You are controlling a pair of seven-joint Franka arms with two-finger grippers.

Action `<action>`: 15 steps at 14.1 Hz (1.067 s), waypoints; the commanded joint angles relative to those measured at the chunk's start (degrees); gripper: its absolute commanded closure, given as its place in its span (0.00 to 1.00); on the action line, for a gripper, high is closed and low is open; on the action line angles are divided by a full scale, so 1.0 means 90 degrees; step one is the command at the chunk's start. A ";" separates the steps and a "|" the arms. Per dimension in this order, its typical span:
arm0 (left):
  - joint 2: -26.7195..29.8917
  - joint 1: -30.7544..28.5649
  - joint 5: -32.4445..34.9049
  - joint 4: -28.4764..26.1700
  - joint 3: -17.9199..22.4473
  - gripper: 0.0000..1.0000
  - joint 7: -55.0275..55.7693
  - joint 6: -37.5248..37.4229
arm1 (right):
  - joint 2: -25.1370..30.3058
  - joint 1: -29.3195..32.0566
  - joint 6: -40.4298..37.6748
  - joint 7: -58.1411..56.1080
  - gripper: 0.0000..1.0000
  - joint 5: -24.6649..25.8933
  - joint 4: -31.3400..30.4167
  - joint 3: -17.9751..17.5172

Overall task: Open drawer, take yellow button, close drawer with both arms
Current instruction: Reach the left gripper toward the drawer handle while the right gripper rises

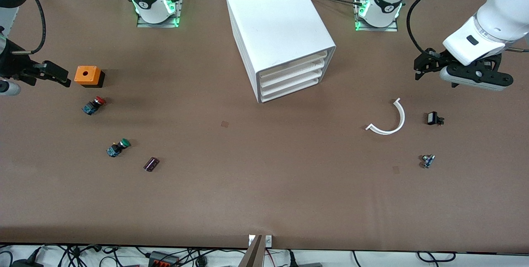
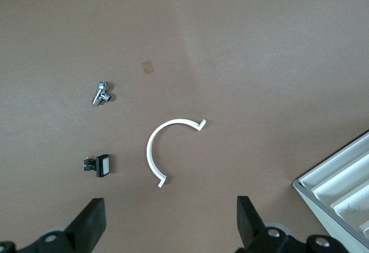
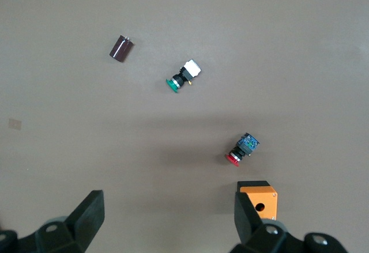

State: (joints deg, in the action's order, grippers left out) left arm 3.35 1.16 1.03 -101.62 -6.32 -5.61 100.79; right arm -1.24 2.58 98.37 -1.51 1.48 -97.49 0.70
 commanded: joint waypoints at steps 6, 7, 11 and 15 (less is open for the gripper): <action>-0.0021 -0.0041 0.0111 0.0129 -0.0040 0.00 -0.0051 -0.0125 | 0.0177 -0.0043 0.0086 -0.0086 0.00 0.0041 -0.0184 -0.0010; -0.0021 -0.0041 0.0120 0.0129 -0.0040 0.00 -0.0051 -0.0125 | 0.0177 -0.0053 0.0066 -0.0086 0.00 0.0041 -0.0183 -0.0010; -0.0128 -0.0022 0.0082 0.0187 -0.0040 0.00 -0.0060 -0.0348 | 0.0128 -0.0140 0.0056 -0.0077 0.00 0.0031 -0.0154 -0.0010; -0.0819 0.0104 -0.0006 0.0840 -0.0099 0.00 -0.0148 -0.1752 | -0.0008 -0.0647 0.0153 0.0050 0.00 -0.0017 -0.0115 -0.0010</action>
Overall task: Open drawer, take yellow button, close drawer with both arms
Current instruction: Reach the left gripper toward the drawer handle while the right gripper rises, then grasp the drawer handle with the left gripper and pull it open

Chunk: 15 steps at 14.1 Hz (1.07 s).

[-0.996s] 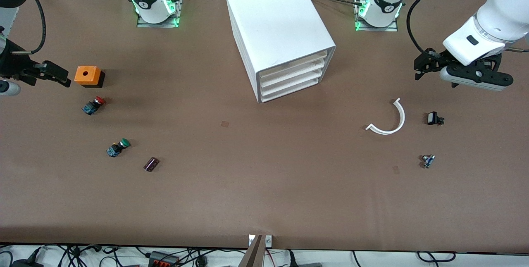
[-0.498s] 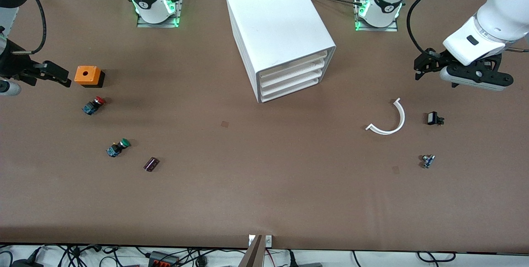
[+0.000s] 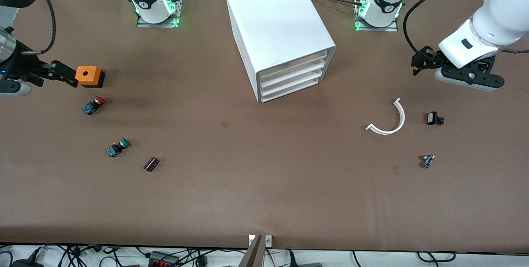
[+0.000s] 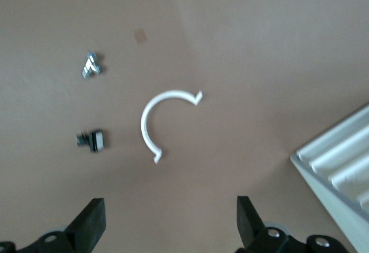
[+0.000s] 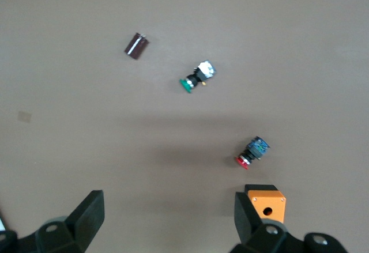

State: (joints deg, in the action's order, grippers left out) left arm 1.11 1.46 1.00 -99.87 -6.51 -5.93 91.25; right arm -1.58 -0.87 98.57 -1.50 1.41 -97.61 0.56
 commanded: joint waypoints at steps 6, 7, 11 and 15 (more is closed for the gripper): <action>-0.1498 -0.0045 -0.1807 0.0980 -0.0028 0.00 -0.0423 -0.1652 | -0.0234 -0.1035 0.0580 0.0059 0.00 -0.0185 -0.0082 0.0006; -0.1645 -0.0045 -0.2206 0.0970 -0.0038 0.00 -0.0628 -0.1634 | -0.0292 -0.1171 0.0678 0.0059 0.00 -0.0351 -0.0043 0.0006; -0.2592 -0.0201 -0.4394 0.0941 -0.0038 0.00 -0.1828 -0.1585 | -0.0625 -0.1631 0.0893 0.0506 0.00 -0.0538 0.0221 0.0006; -0.3276 -0.0133 -0.5684 0.0435 -0.0087 0.00 -0.3467 -0.0971 | -0.0703 -0.1817 0.0806 0.0479 0.00 -0.0528 0.0221 0.0006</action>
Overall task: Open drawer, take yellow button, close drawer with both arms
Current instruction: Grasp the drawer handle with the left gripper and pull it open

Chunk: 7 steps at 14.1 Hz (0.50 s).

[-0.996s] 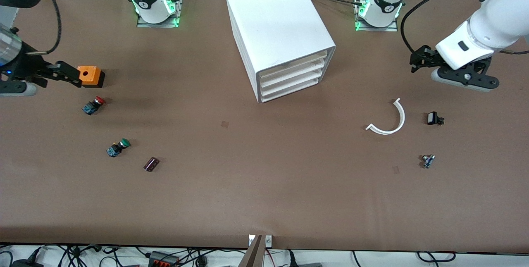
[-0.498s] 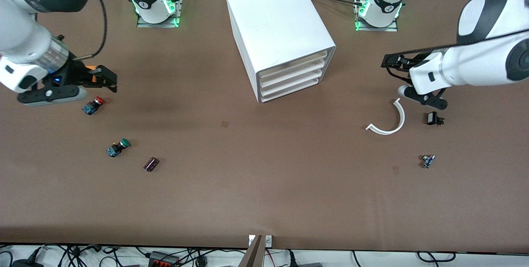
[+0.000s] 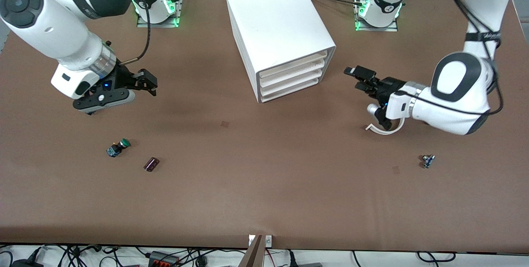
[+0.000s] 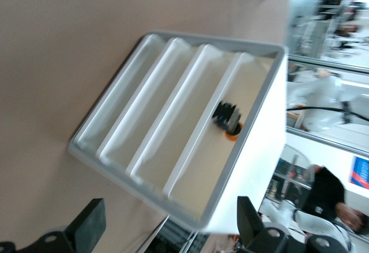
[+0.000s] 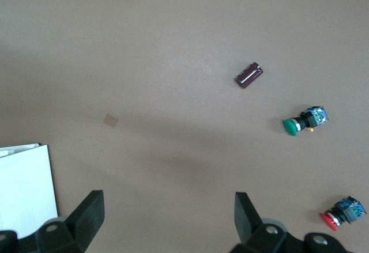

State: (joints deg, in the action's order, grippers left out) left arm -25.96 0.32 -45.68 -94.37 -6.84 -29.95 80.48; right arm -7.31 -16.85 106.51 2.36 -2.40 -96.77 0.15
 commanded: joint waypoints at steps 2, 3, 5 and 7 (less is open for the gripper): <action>-0.0474 0.0014 -0.1269 -0.0586 -0.0070 0.00 -0.1484 0.0470 | -0.0067 -0.0032 -0.0029 0.0080 0.00 -0.0124 0.0176 0.0052; -0.0504 0.0062 -0.1592 -0.0782 -0.0070 0.00 -0.1583 0.0491 | -0.0067 -0.0012 -0.0019 0.0031 0.00 -0.0115 0.0235 0.0061; -0.0495 0.0150 -0.1770 -0.1085 -0.0118 0.13 -0.1798 0.0501 | -0.0252 -0.0031 -0.0018 0.0040 0.00 -0.0115 0.0459 0.0061; -0.0495 0.0141 -0.1780 -0.1368 -0.0381 0.26 -0.1897 0.0443 | -0.0262 -0.0158 0.0011 0.0080 0.00 -0.0105 0.0528 0.0052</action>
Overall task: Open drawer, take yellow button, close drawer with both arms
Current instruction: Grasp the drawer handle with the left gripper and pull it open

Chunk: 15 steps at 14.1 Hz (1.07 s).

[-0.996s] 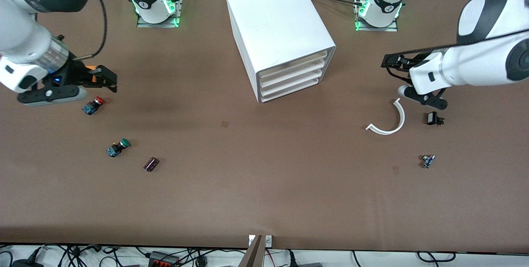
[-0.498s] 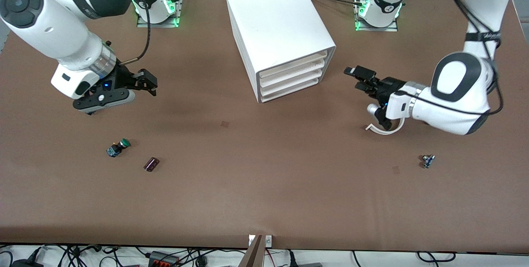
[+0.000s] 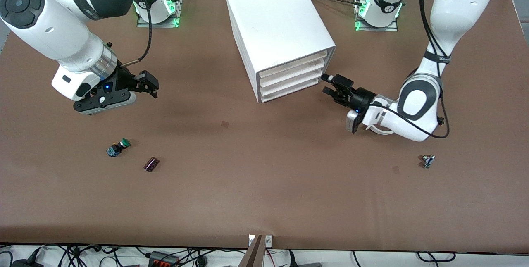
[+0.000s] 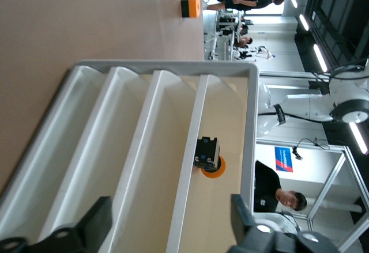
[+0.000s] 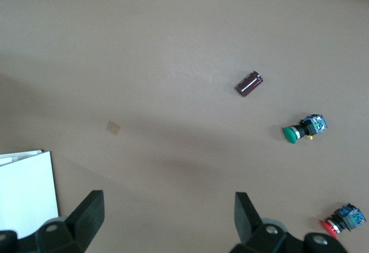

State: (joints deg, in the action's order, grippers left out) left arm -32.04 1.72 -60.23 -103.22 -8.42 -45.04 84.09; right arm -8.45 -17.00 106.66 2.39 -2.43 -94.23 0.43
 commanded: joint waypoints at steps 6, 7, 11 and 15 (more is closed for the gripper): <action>0.0181 0.0043 -0.0251 -0.0981 -0.0441 0.40 -0.0912 0.0110 | -0.0789 -0.0543 0.0053 0.0330 0.00 -0.0140 0.1026 0.0011; 0.0200 0.0053 -0.0261 -0.1021 -0.0441 0.42 -0.0932 0.0110 | -0.0848 -0.0620 0.0082 0.0340 0.00 -0.0276 0.1036 0.0011; 0.0249 0.0063 -0.0281 -0.1285 -0.0480 0.57 -0.1068 0.0110 | -0.1005 -0.0835 0.0481 0.0341 0.00 -0.0775 0.1036 0.0021; 0.0239 0.0053 -0.0281 -0.1265 -0.0500 0.91 -0.1138 0.0110 | -0.1015 -0.1118 0.0454 0.0837 0.00 -0.0756 0.1123 0.0021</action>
State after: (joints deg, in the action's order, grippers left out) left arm -31.50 2.17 -61.85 -112.65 -12.67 -53.76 83.41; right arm -17.07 -25.40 111.41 7.16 -8.44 -86.16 0.21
